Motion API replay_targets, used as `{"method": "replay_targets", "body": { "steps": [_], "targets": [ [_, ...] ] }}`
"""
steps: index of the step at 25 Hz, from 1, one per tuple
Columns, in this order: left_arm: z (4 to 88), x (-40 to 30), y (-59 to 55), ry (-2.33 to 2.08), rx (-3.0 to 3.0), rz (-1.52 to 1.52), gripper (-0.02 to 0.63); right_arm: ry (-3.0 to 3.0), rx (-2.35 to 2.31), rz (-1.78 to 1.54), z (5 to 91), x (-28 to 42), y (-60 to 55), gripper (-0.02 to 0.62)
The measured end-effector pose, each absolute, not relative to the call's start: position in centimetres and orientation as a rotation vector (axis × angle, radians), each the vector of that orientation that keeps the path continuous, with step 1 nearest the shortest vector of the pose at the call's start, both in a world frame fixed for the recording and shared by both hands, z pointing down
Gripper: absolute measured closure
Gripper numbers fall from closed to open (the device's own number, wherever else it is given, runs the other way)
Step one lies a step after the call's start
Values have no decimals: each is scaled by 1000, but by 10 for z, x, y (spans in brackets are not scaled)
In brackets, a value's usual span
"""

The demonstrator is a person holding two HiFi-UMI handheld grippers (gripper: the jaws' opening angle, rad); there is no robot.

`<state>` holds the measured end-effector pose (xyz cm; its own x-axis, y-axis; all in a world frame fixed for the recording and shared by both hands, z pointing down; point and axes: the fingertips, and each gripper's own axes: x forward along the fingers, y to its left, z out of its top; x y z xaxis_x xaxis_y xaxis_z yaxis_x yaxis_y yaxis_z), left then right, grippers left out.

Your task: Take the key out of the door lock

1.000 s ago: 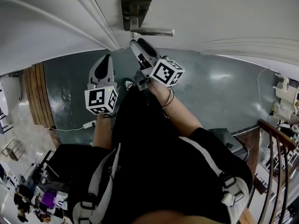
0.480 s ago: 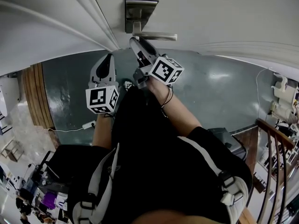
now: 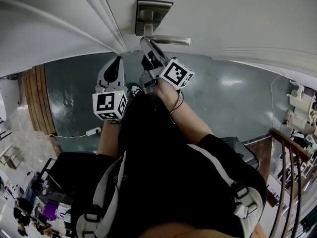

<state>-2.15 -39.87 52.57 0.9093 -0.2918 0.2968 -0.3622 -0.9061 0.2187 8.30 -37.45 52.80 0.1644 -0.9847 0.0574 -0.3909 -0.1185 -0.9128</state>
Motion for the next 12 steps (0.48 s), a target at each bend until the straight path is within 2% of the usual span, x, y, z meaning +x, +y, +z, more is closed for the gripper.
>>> {"method": "replay_targets", "body": {
  "steps": [1, 12],
  "targets": [
    [525, -22, -399, -491, 2802, 376, 581, 1332, -1626, -934, 526, 82, -375, 529],
    [529, -24, -402, -503, 2795, 372, 581, 1319, -1591, -942, 526, 80, -375, 541]
  ]
}}
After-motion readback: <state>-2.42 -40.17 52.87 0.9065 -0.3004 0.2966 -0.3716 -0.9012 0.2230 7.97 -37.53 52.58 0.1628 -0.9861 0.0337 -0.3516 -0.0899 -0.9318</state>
